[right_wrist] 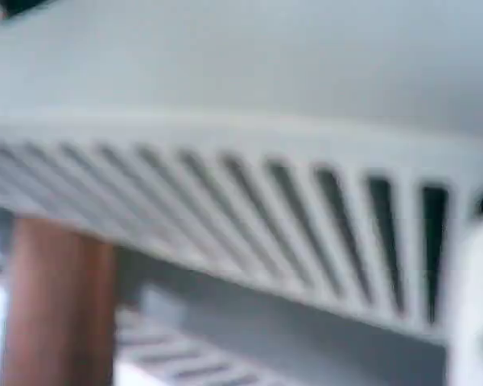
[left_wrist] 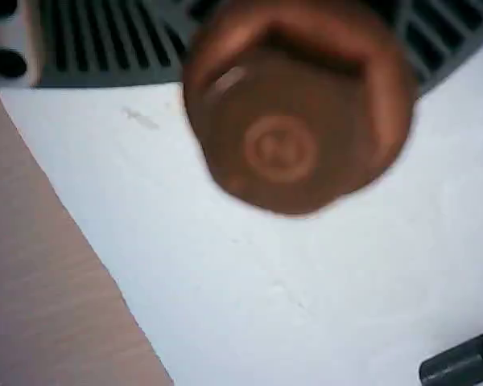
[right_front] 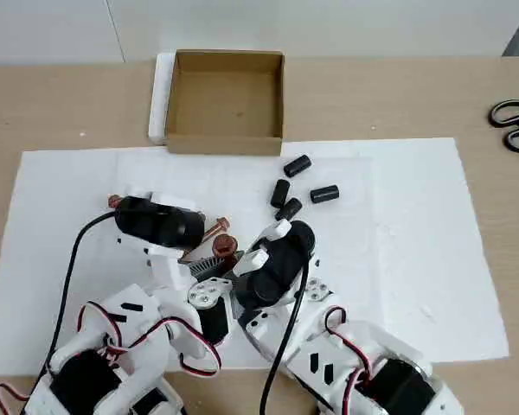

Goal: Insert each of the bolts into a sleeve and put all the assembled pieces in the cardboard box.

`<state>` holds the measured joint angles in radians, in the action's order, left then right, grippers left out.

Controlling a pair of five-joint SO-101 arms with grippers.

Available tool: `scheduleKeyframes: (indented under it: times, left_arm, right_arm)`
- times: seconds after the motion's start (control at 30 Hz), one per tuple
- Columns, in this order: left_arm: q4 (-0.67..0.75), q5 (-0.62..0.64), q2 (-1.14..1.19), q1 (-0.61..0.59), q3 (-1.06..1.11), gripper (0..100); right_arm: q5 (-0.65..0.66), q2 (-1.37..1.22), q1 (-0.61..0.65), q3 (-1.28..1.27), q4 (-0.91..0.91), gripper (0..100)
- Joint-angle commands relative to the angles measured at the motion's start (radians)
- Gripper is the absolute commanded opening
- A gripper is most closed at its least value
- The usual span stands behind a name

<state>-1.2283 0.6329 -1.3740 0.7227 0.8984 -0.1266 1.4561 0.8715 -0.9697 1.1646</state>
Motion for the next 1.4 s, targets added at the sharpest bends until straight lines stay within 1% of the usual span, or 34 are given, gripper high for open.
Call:
scheduleKeyframes:
  times: [0.0,0.1,0.17,0.3,0.43,0.53,0.63,0.77,0.87,1.17,1.23,1.37]
  left_arm:
    - [-0.026,0.0,-0.002,0.028,0.007,8]
    - [-0.031,0.0,-0.002,0.028,0.008,18]
    - [-0.032,0.0,-0.002,0.028,0.008,20]
    - [-0.029,-0.003,-0.002,0.028,0.008,19]
    - [-0.026,-0.043,-0.002,0.028,0.007,16]
    - [-0.023,-0.043,-0.002,-0.002,0.007,10]
    - [0.002,-0.044,-0.002,-0.032,-0.007,1]
    - [0.009,-0.049,0.005,-0.046,-0.042,1]
    - [0.002,-0.072,0.003,-0.046,-0.039,1]
    - [0.002,-0.072,0.0,-0.043,-0.039,1]
    - [0.002,-0.072,0.0,-0.043,-0.039,3]
    - [0.002,-0.072,0.005,-0.043,-0.039,17]
  right_arm:
    - [-0.002,0.007,-0.005,0.014,-0.042,0.4]
    - [-0.002,0.005,-0.005,0.014,-0.042,0.4]
    - [-0.002,0.005,-0.005,0.014,-0.042,0.4]
    - [-0.002,0.004,-0.005,0.014,-0.042,0.4]
    - [-0.002,0.004,-0.005,0.014,-0.042,0.4]
    - [-0.003,0.004,-0.005,0.012,-0.041,0.4]
    - [-0.005,0.004,-0.005,0.011,-0.039,0.4]
    - [-0.005,0.004,-0.005,0.011,-0.039,0.4]
    - [-0.005,0.004,-0.005,0.011,-0.039,0.4]
    - [-0.006,0.004,-0.005,-0.011,-0.041,0.4]
    - [-0.006,0.004,-0.005,-0.011,-0.041,0.4]
    - [-0.006,0.004,-0.005,-0.011,-0.041,0.4]
